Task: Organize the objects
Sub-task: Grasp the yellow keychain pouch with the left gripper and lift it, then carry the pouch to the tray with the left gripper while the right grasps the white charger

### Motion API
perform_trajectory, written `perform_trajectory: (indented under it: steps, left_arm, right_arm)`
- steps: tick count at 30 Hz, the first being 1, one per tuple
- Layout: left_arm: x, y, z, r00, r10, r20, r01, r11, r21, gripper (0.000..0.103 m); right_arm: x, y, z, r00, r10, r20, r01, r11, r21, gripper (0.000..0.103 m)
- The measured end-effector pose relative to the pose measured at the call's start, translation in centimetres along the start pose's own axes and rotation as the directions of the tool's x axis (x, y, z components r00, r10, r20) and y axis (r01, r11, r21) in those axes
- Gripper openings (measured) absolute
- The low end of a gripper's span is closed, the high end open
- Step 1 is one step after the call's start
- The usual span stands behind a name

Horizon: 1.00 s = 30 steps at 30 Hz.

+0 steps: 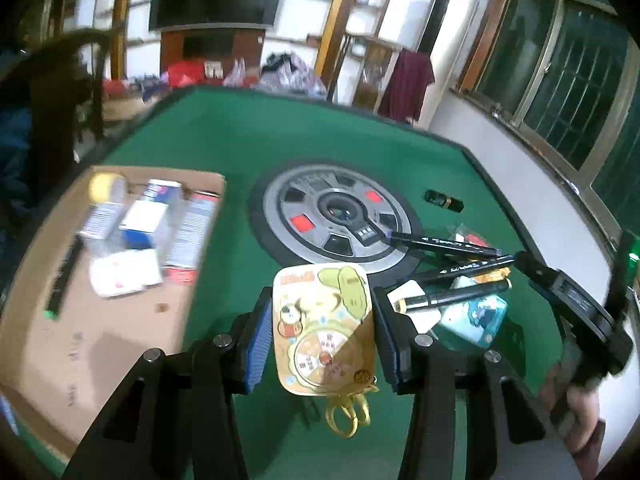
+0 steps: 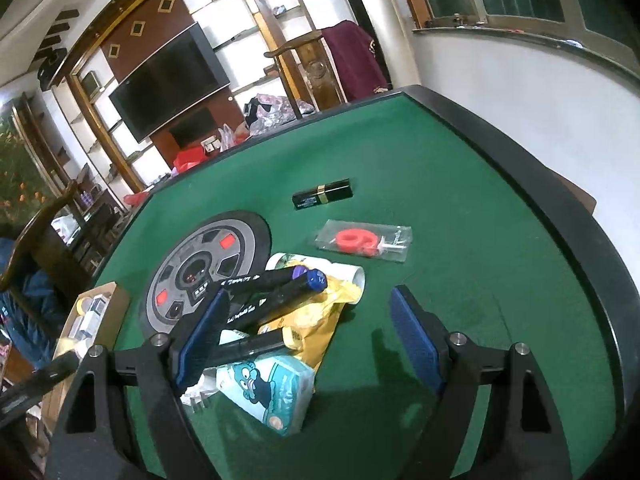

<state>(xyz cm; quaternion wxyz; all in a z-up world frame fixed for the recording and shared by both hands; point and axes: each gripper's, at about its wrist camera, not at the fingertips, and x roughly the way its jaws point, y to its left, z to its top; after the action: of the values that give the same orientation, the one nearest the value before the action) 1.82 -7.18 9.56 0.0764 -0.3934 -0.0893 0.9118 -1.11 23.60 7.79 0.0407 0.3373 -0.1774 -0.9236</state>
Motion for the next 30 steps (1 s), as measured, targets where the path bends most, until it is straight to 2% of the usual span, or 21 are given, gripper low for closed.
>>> perform_trajectory:
  steps: [5,9,15,18,19,23,26,28,30]
  left_arm:
    - [-3.2,1.1,-1.4,0.998,-0.034,0.049,0.034,0.999,0.005,0.040]
    - [-5.2,2.4,-2.2,0.995,-0.061,0.082,0.063,0.998,-0.015,0.040]
    - [-8.1,4.6,-3.4,0.987,-0.100,0.127,0.105,0.994,-0.029,0.040]
    - [-9.0,5.1,-3.8,0.982,-0.118,0.149,0.124,0.992,-0.032,0.040]
    - [-9.4,5.3,-4.0,0.979,-0.123,0.160,0.129,0.991,-0.028,0.040]
    - [-10.4,6.0,-4.5,0.972,-0.140,0.188,0.145,0.989,-0.018,0.040]
    - [-11.0,6.4,-4.7,0.966,-0.158,0.206,0.163,0.987,-0.009,0.040]
    - [-11.2,6.6,-4.8,0.963,-0.166,0.213,0.170,0.985,-0.002,0.040]
    - [-11.4,6.7,-5.0,0.960,-0.172,0.223,0.175,0.985,0.009,0.040]
  right_arm:
    - [0.2,0.5,-0.8,1.000,-0.031,0.002,0.031,0.999,-0.026,0.082]
    - [-0.3,1.7,-1.4,0.999,-0.050,0.015,0.051,0.994,-0.098,0.082]
    - [-2.2,3.7,-4.0,0.995,0.051,-0.083,-0.063,0.988,-0.142,0.082]
    - [-1.8,3.1,-4.1,0.984,0.107,-0.143,-0.115,0.992,-0.056,0.082]
    - [-1.7,2.7,-3.9,0.980,0.132,-0.149,-0.134,0.991,0.001,0.082]
    - [-1.2,2.2,-2.4,0.967,0.195,-0.164,-0.179,0.978,0.105,0.082]
    - [0.1,3.1,-2.2,0.932,0.279,-0.230,-0.245,0.955,0.164,0.082]
    - [1.5,3.8,-2.7,0.911,0.305,-0.277,-0.253,0.945,0.207,0.080]
    - [2.8,4.5,-3.0,0.911,0.278,-0.303,-0.217,0.951,0.219,0.073]
